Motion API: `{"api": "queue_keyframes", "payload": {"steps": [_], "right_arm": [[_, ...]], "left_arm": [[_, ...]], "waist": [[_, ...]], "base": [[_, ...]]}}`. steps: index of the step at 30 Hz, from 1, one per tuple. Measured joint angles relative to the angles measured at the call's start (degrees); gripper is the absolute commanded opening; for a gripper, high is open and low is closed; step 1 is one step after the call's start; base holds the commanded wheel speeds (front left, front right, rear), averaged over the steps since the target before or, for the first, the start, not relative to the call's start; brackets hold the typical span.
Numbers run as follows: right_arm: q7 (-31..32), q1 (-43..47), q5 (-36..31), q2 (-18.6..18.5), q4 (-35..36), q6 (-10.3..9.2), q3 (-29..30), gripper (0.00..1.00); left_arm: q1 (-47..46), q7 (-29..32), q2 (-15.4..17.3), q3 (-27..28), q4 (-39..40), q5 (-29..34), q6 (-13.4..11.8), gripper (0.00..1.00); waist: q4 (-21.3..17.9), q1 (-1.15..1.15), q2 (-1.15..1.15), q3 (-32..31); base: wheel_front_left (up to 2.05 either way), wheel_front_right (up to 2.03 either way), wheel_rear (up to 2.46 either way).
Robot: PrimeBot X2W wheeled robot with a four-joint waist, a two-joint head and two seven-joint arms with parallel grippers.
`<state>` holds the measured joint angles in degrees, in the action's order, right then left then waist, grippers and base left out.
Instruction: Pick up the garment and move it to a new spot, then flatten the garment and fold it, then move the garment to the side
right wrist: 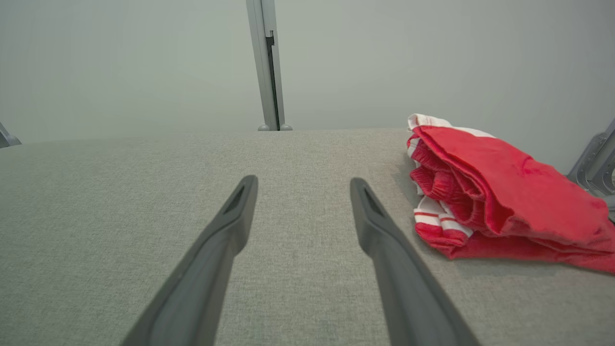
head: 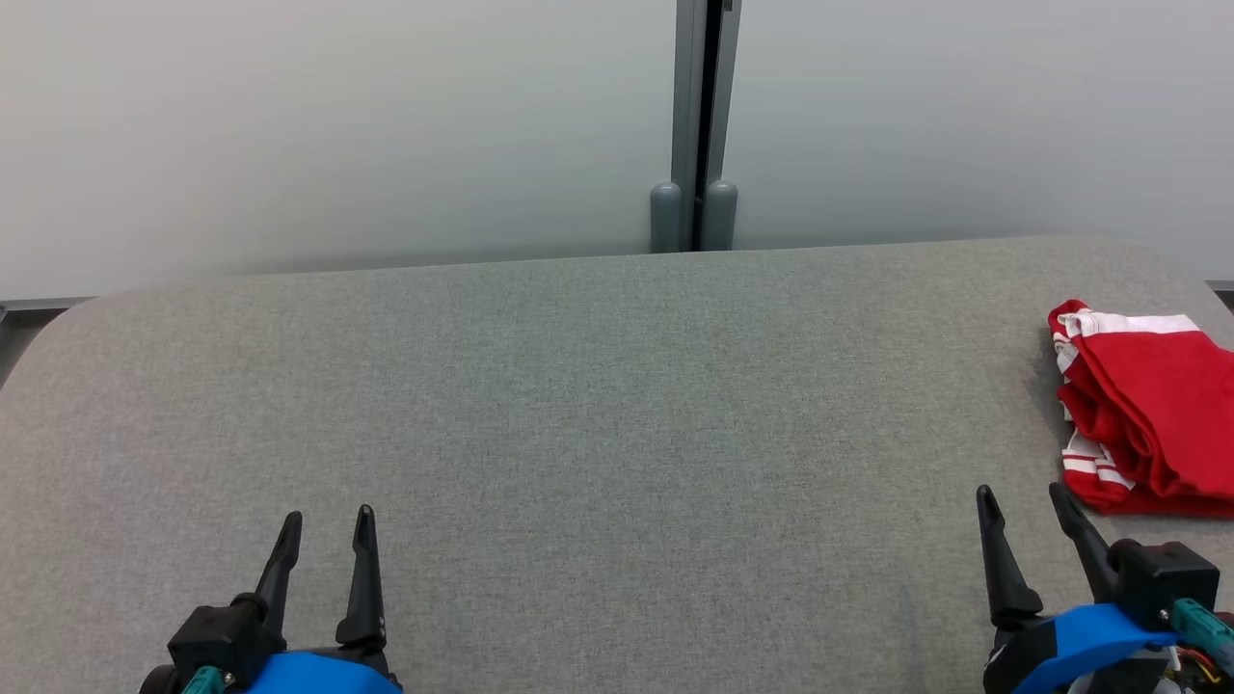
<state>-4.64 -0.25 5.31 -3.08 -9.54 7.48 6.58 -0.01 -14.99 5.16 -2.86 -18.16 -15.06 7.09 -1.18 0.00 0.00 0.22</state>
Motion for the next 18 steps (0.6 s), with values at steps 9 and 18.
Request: {"api": "queue_keyframes", "payload": {"steps": [9,18], "right_arm": [[-0.9,-0.5,-0.3,0.1,-1.9,0.0,0.0,1.0],[-0.4,0.6,0.9,0.6,-5.5,0.0,-0.1,0.0]], "left_arm": [[0.0,0.0,0.0,-0.4,-0.6,0.0,0.0,1.0],[1.4,0.7,-0.4,-0.4,-3.2,-1.1,0.0,0.0]], "waist": [[0.2,0.0,0.0,-0.3],[0.3,0.0,0.0,-0.4]], "base": [[0.0,0.0,0.0],[0.0,0.0,0.0]]}}
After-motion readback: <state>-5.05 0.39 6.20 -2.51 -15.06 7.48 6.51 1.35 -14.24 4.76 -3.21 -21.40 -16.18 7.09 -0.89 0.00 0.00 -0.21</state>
